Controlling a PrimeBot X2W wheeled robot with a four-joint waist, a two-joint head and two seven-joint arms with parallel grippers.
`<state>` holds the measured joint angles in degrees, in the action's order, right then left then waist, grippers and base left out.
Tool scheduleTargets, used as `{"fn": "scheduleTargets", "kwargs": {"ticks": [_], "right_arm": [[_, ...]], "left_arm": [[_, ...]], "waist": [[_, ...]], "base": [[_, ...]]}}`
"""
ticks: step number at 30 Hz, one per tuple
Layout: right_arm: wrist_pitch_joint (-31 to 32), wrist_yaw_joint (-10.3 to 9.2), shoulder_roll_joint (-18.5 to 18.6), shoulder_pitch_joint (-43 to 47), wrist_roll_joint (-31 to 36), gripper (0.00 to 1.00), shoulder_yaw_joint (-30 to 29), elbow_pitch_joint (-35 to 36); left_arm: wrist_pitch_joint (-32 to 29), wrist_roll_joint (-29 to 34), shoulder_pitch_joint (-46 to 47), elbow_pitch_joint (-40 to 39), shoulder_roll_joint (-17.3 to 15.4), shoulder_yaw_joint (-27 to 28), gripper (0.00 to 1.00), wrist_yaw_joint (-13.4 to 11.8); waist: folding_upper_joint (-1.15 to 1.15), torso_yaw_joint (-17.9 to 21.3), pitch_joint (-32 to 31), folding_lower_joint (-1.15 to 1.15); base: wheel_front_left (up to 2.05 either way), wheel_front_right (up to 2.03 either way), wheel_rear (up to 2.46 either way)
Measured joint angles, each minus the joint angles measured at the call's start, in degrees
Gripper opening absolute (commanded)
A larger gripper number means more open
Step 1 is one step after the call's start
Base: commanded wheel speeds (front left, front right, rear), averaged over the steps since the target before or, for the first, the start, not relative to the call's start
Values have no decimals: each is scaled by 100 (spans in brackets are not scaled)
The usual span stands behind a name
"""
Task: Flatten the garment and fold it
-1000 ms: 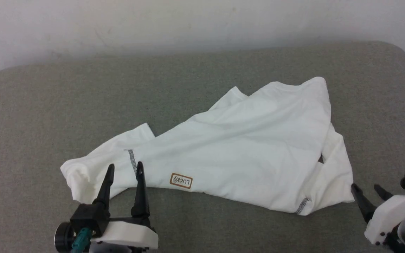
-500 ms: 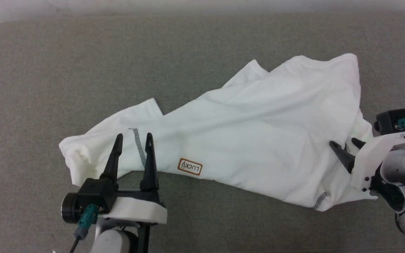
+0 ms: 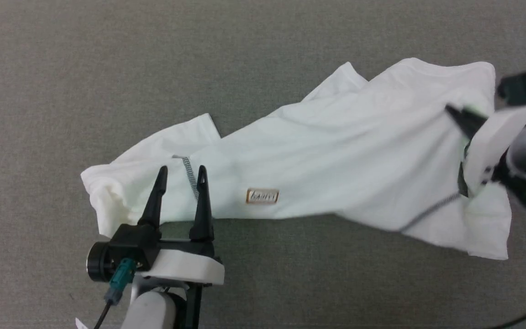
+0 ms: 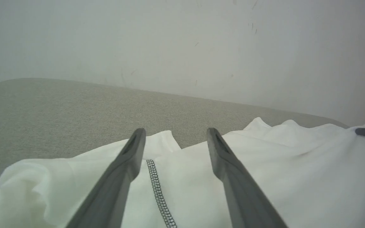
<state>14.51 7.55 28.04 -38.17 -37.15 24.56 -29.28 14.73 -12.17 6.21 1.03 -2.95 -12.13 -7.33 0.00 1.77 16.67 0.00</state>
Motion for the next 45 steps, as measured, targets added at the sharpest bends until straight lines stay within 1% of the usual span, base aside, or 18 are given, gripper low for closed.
{"fn": "scheduleTargets", "kwargs": {"ticks": [4, 7, 11, 14, 18, 20, 21, 22, 25, 28, 32, 34, 38, 42, 45], "right_arm": [[-99, 0, 209, -714, 103, 0, -40, -55], [-221, 5, 388, -1223, 189, 0, -118, -254], [-656, 5, 659, -1837, 305, 0, -272, -617], [-977, 5, 692, -2165, 350, 0, -246, -947], [-1470, 5, 547, -2287, 393, 1, -132, -1463], [-1707, 5, 439, -2282, 415, 45, -47, -1752], [-1801, 5, 381, -2273, 424, 95, 7, -1882], [-1890, 5, 328, -2252, 423, 100, 54, -1998], [-2224, 5, 207, -2122, 413, 100, 192, -2232], [-2605, 5, 186, -1886, 370, 100, 232, -2356], [-2880, 5, 131, -1482, 342, 100, 135, -2240], [-2906, 4, 101, -1184, 371, 100, -59, -1936], [-2925, 4, 10, -327, 766, 100, -842, -802], [-2925, 5, -332, 900, 1222, 100, -1499, 177], [-2921, 5, -608, 1741, 1415, 100, -1727, 582]], "left_arm": [[0, -2, 154, -33, 1, -182, 100, 0], [0, -4, 330, -74, 2, -339, 100, -1], [0, -48, 584, -160, 4, -536, 100, -45], [0, -70, 728, -201, 4, -649, 100, -89], [0, -96, 862, -204, 5, -720, 100, -138], [0, -102, 896, -189, 4, -737, 100, -177], [-1, -102, 919, -183, 5, -737, 100, -187], [0, -102, 925, -175, 5, -734, 100, -187], [0, -93, 922, -126, 4, -717, 100, -187], [-1, -79, 898, -89, 5, -661, 100, -185], [-1, -16, 701, -36, 5, -498, 100, -179], [0, 23, 555, -3, 4, -391, 100, -172], [-1, 85, 282, 44, 4, -233, 100, -116], [-1, 116, 38, 81, 5, -152, 100, -25], [-1, 116, -131, 107, 5, -88, 100, -18]], "waist": [[0, -22, 91, 0], [0, -78, 228, -1], [0, -216, 483, -1], [0, -334, 714, -2], [0, -476, 998, -2], [0, -543, 1103, -2], [0, -576, 1137, -3], [0, -606, 1156, -2], [0, -639, 1112, -1], [0, -637, 998, -1], [0, -575, 765, 0], [0, -516, 616, 0], [0, -345, 256, 0], [0, -156, -138, 1], [0, -27, -424, 2]], "base": [[0, 0, 0], [0, 0, 0], [0, 0, 0], [0, 0, 0], [0, 0, 0], [0, 0, 0], [0, 0, 0], [0, 0, 0], [0, 0, 0], [0, 0, 0], [0, 0, 0], [0, 0, 0], [0, 0, 0], [0, 0, 0], [0, 0, 0]]}}
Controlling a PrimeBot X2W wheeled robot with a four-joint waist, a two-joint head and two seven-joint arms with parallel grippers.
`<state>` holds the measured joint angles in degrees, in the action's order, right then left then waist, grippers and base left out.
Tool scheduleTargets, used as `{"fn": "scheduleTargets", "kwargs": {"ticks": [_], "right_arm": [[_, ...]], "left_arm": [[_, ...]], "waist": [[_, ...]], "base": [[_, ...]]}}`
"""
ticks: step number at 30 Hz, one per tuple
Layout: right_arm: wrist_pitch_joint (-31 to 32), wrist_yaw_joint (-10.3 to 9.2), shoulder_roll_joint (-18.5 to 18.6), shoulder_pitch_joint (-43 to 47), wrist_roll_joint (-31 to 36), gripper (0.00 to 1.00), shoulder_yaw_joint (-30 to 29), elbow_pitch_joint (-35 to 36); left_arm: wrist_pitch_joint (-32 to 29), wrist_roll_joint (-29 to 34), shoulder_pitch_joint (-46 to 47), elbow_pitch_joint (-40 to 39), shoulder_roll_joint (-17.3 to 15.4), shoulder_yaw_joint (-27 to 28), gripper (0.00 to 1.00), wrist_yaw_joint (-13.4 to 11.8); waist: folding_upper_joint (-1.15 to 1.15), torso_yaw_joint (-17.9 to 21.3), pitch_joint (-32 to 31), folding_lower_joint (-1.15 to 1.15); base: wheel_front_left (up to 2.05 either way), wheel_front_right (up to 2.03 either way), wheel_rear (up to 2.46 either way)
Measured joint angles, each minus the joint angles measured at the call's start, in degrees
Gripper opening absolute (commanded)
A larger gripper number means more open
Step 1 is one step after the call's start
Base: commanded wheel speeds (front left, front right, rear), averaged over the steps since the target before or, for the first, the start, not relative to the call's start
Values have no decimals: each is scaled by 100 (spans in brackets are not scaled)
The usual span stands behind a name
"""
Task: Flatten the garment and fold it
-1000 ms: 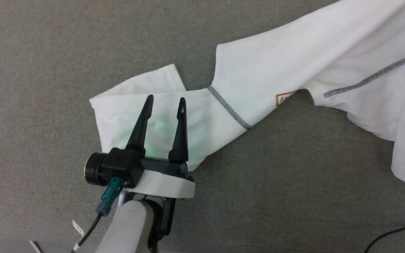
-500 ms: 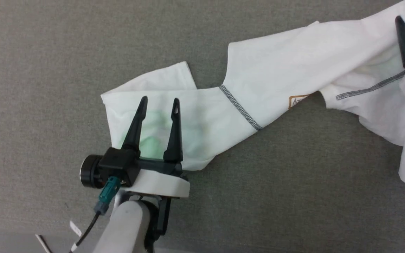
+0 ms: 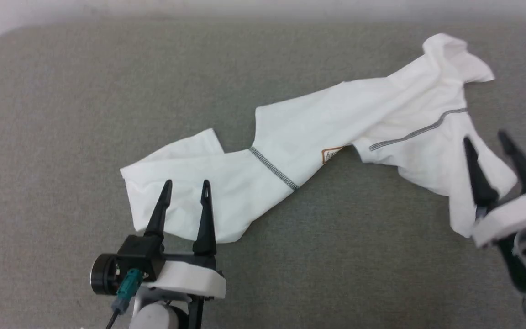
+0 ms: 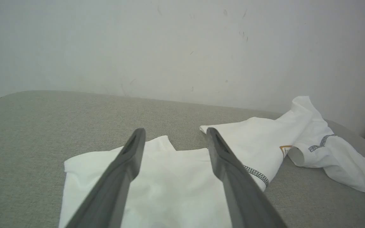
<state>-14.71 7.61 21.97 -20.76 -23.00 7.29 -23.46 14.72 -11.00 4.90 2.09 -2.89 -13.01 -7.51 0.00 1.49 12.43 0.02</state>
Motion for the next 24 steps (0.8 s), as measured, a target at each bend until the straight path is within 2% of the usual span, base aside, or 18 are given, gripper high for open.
{"fn": "scheduleTargets", "kwargs": {"ticks": [5, 10, 17, 24], "right_arm": [[737, 0, -227, 843, 21, 100, 27, 383], [1792, -1, -186, 908, -143, 100, 256, 538], [2985, -1, 135, 156, -483, 100, 968, 224], [3487, -1, 318, -821, -855, 100, 1834, -522]], "left_arm": [[1, -11, -204, -5, 0, 49, 100, 0], [1, -11, -246, -4, 0, -4, 100, 35], [1, -18, -75, -13, 1, -131, 100, 43], [1, -63, 180, -37, 1, -285, 100, 30]], "waist": [[0, 217, -390, 0], [0, 416, -576, -1], [0, 357, -456, -2], [0, 125, -79, -3]], "base": [[0, 0, 0], [0, 0, 0], [0, 0, 0], [0, 0, 0]]}}
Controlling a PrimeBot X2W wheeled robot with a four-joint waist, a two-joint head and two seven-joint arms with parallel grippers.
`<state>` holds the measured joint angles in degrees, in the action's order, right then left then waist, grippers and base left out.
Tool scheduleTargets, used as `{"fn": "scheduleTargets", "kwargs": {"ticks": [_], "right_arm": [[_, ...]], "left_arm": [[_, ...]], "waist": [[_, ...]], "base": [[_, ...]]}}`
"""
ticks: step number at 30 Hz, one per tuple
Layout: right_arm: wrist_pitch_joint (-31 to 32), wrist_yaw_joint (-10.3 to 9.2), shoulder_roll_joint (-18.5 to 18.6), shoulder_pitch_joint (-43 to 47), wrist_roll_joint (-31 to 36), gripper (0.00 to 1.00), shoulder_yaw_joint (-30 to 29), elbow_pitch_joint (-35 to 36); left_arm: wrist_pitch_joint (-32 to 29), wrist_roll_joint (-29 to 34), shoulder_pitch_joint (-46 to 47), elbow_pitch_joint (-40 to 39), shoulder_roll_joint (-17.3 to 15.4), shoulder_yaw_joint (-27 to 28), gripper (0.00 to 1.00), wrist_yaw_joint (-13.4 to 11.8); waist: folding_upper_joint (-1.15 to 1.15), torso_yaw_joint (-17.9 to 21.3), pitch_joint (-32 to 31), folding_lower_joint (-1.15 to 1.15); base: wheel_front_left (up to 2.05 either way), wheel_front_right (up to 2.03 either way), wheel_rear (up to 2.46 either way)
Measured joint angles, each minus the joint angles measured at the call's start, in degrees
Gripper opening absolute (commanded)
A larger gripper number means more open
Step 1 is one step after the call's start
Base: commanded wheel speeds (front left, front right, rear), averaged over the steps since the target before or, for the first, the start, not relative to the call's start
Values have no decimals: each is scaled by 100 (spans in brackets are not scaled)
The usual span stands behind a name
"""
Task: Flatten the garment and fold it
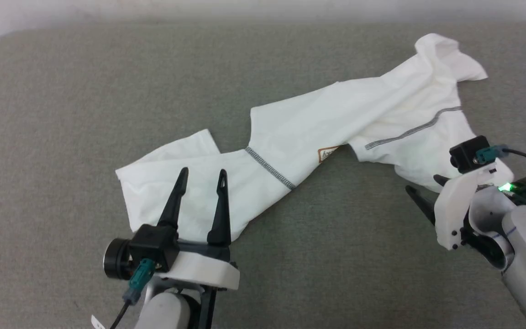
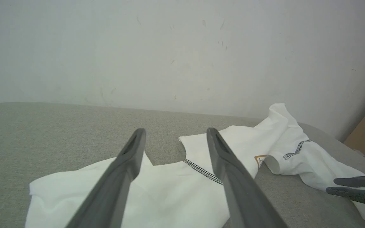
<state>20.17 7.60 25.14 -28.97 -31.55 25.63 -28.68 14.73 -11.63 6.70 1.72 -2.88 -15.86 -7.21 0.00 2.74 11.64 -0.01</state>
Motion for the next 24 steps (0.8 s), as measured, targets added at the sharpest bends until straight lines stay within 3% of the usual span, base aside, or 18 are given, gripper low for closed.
{"fn": "scheduleTargets", "kwargs": {"ticks": [5, 6, 7, 8, 17, 24], "right_arm": [[253, 1, 64, -435, -364, 100, 475, -616], [337, 2, 102, -525, -454, 80, 560, -676], [379, 2, 131, -604, -553, 29, 611, -720], [411, 2, 162, -658, -671, 0, 639, -767], [-168, -2, 374, -771, -931, 0, 1005, -827], [-354, -2, 928, -510, -988, 0, 829, -22]], "left_arm": [[0, -20, 138, -11, 0, -69, 100, -64], [0, -34, 157, -11, 0, -76, 100, -79], [0, -49, 167, -12, 0, -82, 100, -94], [0, -49, 168, -10, -1, -81, 100, -99], [-1, -93, 149, 78, -1, -26, 100, -124], [-1, -144, -59, 104, 0, 23, 100, -122]], "waist": [[0, -150, 282, 0], [0, -176, 326, 1], [0, -199, 365, 1], [0, -220, 398, 1], [0, -127, 257, 0], [0, 90, -140, 1]], "base": [[0, 0, 0], [0, 0, 0], [0, 0, 0], [0, 0, 0], [0, 0, 0], [0, 0, 0]]}}
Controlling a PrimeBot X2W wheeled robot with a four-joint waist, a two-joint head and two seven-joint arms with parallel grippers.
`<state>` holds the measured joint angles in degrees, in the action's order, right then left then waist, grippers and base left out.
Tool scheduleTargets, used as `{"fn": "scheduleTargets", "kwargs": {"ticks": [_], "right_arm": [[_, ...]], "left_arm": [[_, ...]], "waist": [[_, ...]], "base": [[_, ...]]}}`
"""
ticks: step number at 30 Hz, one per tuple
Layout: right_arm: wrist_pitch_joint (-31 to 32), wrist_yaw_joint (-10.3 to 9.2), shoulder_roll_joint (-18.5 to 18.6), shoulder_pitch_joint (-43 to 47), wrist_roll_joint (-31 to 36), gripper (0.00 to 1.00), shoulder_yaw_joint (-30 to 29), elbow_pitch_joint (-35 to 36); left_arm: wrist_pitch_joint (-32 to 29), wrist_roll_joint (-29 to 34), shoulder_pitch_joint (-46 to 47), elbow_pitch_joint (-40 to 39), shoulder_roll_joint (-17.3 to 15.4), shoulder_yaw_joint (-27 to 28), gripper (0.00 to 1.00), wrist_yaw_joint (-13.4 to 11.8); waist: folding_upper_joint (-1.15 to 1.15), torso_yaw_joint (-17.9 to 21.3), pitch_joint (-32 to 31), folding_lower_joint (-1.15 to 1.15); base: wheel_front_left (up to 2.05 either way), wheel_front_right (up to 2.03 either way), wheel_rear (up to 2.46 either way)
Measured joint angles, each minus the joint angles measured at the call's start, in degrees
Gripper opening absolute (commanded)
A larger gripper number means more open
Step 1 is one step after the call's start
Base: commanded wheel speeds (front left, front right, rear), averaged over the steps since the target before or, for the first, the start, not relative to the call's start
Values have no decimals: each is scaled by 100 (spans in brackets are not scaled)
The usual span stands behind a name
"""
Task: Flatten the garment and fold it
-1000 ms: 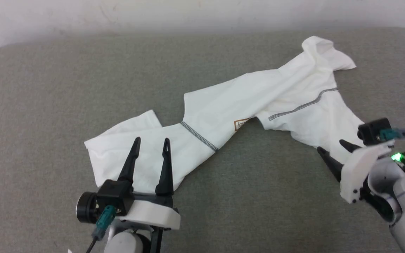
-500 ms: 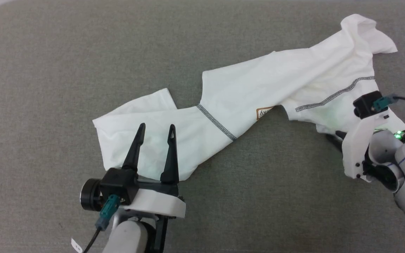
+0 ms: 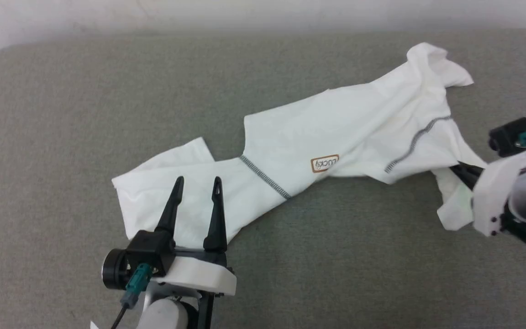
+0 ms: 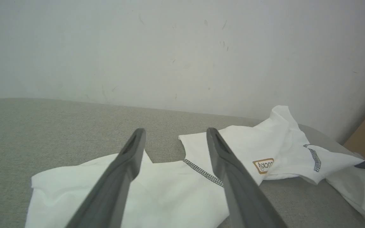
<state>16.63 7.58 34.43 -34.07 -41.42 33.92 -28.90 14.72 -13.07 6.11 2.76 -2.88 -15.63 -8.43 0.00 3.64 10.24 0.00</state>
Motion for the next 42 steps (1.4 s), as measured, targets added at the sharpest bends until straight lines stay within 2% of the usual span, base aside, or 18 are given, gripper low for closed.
{"fn": "scheduleTargets", "kwargs": {"ticks": [5, 8, 12, 16, 17, 18, 19, 25, 30, 35, 39, 42], "right_arm": [[100, 2, 474, 570, -18, 0, -694, 559], [124, 2, 597, 1066, -13, 0, -1263, 611], [97, 2, 415, 1722, 2, 0, -1819, 459], [-241, 1, -57, 2082, 222, 0, -2017, 151], [-382, 3, -198, 2121, 297, 15, -2068, 62], [-528, 3, -315, 2151, 341, 76, -2126, -18], [-691, 2, -403, 2181, 405, 100, -2174, -86], [-2030, 3, -857, 2480, 1018, 100, -2853, -242], [-2830, 2, -1305, 2977, 1595, 100, -3353, 46], [-3014, 2, -1850, 3501, 2157, 100, -3775, 942], [-3003, 2, -2320, 3821, 2562, 100, -3845, 1878], [-2837, 2, -2582, 4032, 2759, 100, -3840, 2493]], "left_arm": [[1, -36, -123, 0, 0, 3, 100, 7], [1, -54, -141, -4, 0, -15, 100, 8], [1, -54, -142, -5, 0, -24, 100, 9], [1, -48, -142, 24, 1, -49, 100, 32], [1, -45, -141, 49, 0, -49, 100, 33], [0, -45, -141, 81, 0, -48, 100, 36], [1, -44, -141, 105, 1, -48, 100, 42], [1, 13, -157, 211, 0, 44, 100, 91], [0, 49, -385, 357, -1, 82, 100, 169], [0, 58, -507, 558, -1, 20, 100, 301], [-7, 124, -466, 882, -2, -202, 100, 497], [-242, 235, -224, 1209, -1, -497, 100, 691]], "waist": [[0, 171, -246, 1], [0, 258, -347, 1], [0, 322, -399, 2], [0, 313, -336, 1], [0, 307, -318, 1], [0, 297, -305, 0], [0, 285, -297, 0], [0, 266, -371, 0], [0, 302, -564, 0], [0, 334, -803, 1], [0, 353, -949, 1], [0, 358, -970, 1]], "base": [[0, 0, 0], [0, 0, 0], [0, 0, 0], [0, 0, 0], [0, 0, 0], [0, 0, 0], [0, 0, 0], [0, 0, 0], [0, 0, 0], [0, 0, 0], [0, 0, 0], [0, 0, 0]]}}
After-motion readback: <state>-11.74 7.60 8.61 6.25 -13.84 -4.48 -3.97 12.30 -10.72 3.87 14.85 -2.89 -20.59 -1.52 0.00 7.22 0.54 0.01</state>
